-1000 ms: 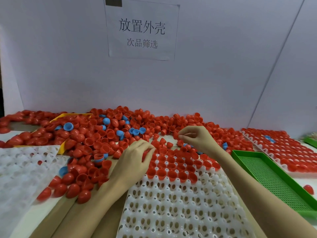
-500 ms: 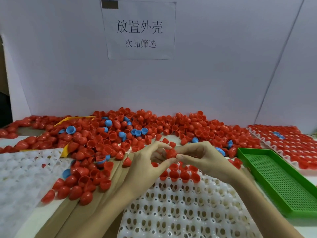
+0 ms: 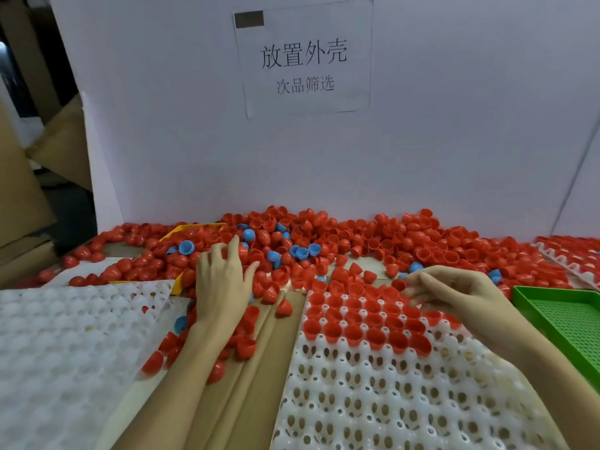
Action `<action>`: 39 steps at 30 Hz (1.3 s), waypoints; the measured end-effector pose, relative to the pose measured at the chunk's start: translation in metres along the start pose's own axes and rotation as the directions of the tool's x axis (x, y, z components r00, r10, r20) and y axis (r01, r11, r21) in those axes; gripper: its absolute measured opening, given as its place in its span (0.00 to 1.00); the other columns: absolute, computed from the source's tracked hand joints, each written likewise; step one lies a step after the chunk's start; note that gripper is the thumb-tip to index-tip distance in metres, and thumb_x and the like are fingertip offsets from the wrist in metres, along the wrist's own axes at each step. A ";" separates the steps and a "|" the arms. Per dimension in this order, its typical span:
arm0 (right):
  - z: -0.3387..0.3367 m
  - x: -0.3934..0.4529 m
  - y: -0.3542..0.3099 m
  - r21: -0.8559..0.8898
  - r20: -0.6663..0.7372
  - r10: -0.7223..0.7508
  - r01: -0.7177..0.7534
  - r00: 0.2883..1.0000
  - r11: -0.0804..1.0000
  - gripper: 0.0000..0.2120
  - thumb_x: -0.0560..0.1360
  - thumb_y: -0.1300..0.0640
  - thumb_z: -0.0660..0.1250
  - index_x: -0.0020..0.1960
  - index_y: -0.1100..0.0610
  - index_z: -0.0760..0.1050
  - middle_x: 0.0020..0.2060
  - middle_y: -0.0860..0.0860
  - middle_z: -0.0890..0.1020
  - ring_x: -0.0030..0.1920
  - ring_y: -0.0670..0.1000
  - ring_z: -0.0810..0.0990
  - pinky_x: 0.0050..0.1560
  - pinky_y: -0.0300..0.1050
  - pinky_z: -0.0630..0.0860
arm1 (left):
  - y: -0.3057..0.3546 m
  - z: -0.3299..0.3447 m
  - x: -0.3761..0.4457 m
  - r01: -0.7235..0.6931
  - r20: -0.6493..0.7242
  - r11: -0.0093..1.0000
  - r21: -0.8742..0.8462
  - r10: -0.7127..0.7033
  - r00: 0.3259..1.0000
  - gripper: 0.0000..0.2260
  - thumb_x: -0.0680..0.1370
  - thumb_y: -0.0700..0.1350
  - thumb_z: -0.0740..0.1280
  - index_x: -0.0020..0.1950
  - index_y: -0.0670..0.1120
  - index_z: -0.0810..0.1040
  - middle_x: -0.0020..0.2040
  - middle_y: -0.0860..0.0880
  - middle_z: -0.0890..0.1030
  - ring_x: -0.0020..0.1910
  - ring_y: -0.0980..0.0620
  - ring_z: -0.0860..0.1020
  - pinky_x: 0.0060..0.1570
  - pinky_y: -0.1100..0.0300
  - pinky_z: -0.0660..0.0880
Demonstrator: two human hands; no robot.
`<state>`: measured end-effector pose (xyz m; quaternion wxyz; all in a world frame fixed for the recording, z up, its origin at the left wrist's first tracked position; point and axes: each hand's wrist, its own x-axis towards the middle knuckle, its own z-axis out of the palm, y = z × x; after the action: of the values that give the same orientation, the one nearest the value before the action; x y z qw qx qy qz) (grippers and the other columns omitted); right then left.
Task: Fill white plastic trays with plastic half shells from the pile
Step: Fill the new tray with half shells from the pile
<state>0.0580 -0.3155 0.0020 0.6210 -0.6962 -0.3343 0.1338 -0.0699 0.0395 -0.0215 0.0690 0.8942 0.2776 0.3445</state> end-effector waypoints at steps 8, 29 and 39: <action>0.003 -0.002 0.007 0.040 0.001 0.019 -0.019 1.000 0.999 0.14 0.80 0.46 0.70 0.58 0.53 0.87 0.49 0.60 0.87 0.50 0.60 0.87 0.52 0.43 0.84 | 0.000 0.036 0.002 -0.252 0.325 0.965 -0.069 0.260 0.909 0.20 0.86 0.53 0.57 0.76 0.48 0.72 0.82 0.47 0.61 0.81 0.50 0.59 0.77 0.51 0.58; 0.005 -0.005 0.002 0.004 0.003 0.046 -0.046 0.999 0.999 0.11 0.82 0.52 0.67 0.58 0.53 0.87 0.47 0.59 0.87 0.48 0.57 0.86 0.50 0.43 0.83 | 0.044 0.007 -0.009 -0.300 0.094 0.893 -0.336 0.349 0.932 0.21 0.84 0.44 0.64 0.75 0.37 0.71 0.75 0.48 0.69 0.73 0.53 0.70 0.71 0.60 0.69; 0.014 -0.021 -0.019 -0.125 0.191 -0.012 0.036 0.981 0.992 0.27 0.79 0.52 0.75 0.74 0.41 0.72 0.53 0.53 0.86 0.54 0.54 0.87 0.58 0.47 0.82 | 0.120 -0.023 -0.077 0.089 0.277 0.343 -0.935 0.553 0.786 0.19 0.83 0.33 0.64 0.71 0.49 0.78 0.70 0.58 0.78 0.72 0.61 0.72 0.69 0.69 0.68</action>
<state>0.0281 -0.3173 0.0128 0.5420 -0.7144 -0.4084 0.1706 -0.0783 -0.1042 -0.0107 0.5759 0.7889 -0.1331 0.1684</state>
